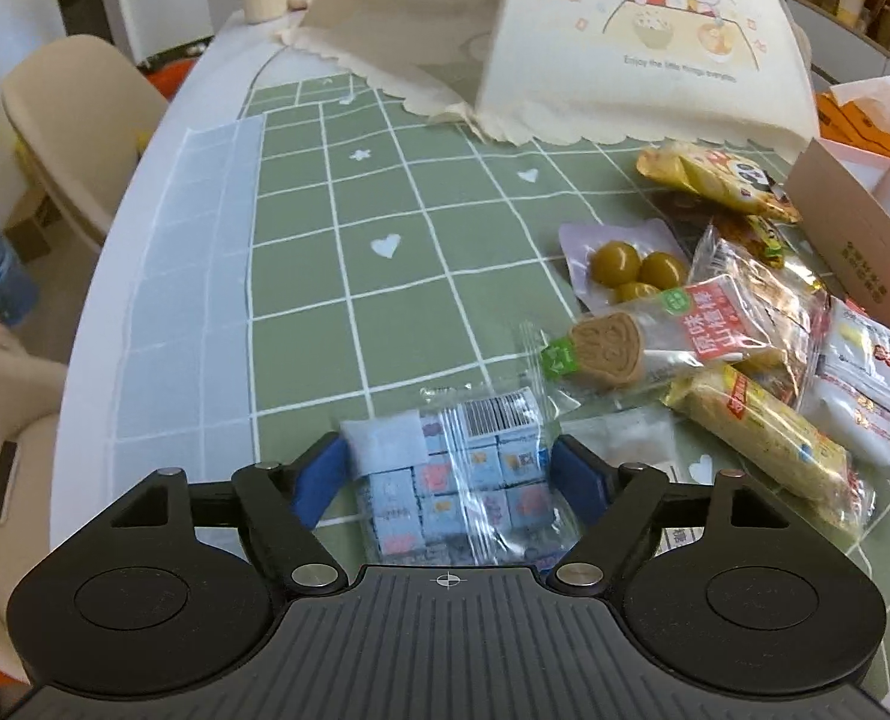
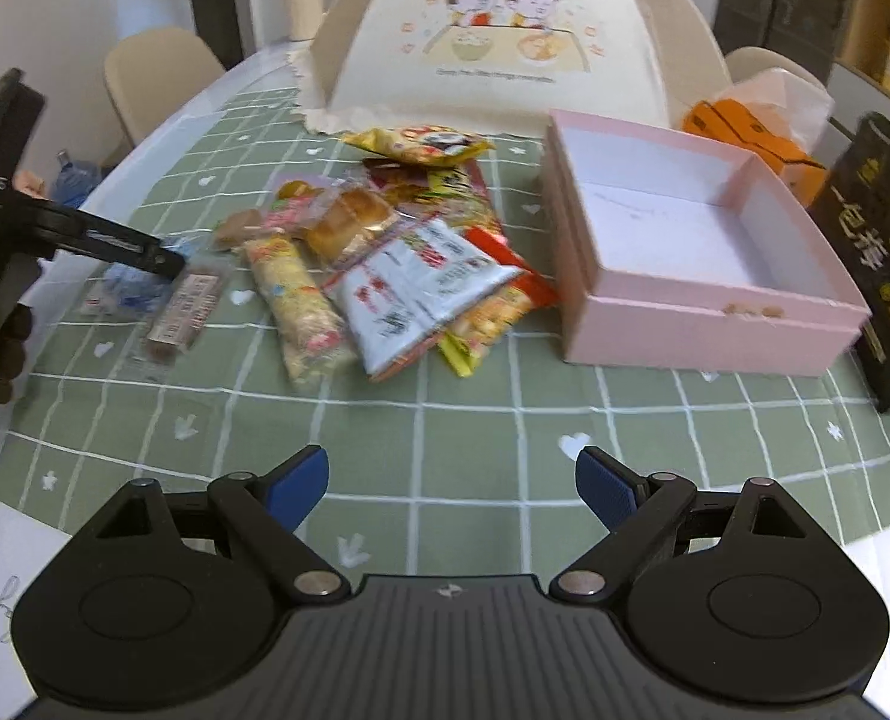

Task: Organize snacks
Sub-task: 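Grasp the brown biscuit packet with the right gripper while the left gripper holds the candy bag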

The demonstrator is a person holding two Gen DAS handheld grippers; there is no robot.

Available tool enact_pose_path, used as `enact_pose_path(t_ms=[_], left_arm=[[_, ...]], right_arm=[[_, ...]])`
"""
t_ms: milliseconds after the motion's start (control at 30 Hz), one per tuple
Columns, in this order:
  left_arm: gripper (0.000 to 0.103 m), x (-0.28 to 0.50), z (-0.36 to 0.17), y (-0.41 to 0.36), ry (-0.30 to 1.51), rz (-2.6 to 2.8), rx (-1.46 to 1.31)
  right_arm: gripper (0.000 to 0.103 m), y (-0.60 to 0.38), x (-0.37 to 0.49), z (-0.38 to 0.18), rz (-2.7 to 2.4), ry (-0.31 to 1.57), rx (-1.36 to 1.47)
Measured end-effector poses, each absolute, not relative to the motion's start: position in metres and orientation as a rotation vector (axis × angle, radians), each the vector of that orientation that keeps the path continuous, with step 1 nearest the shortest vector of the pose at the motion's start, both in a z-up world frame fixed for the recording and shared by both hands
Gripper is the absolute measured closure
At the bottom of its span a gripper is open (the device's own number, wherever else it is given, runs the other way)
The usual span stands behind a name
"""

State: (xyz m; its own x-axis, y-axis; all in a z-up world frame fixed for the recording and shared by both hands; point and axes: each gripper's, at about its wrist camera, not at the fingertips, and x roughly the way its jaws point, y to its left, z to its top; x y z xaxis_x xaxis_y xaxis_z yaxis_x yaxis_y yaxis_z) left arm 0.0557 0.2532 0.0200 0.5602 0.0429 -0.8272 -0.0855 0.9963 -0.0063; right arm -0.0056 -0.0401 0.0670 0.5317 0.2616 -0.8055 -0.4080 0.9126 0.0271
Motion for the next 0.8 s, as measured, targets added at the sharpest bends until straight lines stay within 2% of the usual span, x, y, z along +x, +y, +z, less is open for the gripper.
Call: enact_pose_path(t_ms=[67,100,267,433,567,633,700,800], left_arm=[[0.037,0.045,0.023,0.256,0.969,0.063,-0.066],[0.038,0.037,0.025,0.258,0.967,0.061,-0.078],[0.038,-0.033,0.028,0.266,0.967,0.052,-0.186],[0.038,-0.105,0.036,0.263,0.947,0.081,-0.347],[0.039,-0.134,0.043,0.249,0.920,0.058,-0.409],[0.039,-0.138,0.045,0.243,0.918,0.038,-0.407],[0.039,-0.139,0.046,0.237,0.922,0.018,-0.404],[0.039,-0.138,0.050,0.224,0.923,-0.013,-0.400]], right_arm=[[0.012,-0.029,-0.002,0.073,0.428,0.919,-0.172],[0.012,-0.023,0.001,0.077,0.443,0.914,-0.169],[0.012,0.022,0.023,0.081,0.584,0.944,-0.123],[0.026,0.093,0.047,0.065,0.675,0.997,-0.156],[0.028,0.139,0.055,0.047,0.661,1.028,-0.236],[0.042,0.149,0.053,0.038,0.635,1.040,-0.281],[0.062,0.148,0.045,0.043,0.675,1.042,-0.314],[0.065,0.122,0.025,0.055,0.744,1.050,-0.311]])
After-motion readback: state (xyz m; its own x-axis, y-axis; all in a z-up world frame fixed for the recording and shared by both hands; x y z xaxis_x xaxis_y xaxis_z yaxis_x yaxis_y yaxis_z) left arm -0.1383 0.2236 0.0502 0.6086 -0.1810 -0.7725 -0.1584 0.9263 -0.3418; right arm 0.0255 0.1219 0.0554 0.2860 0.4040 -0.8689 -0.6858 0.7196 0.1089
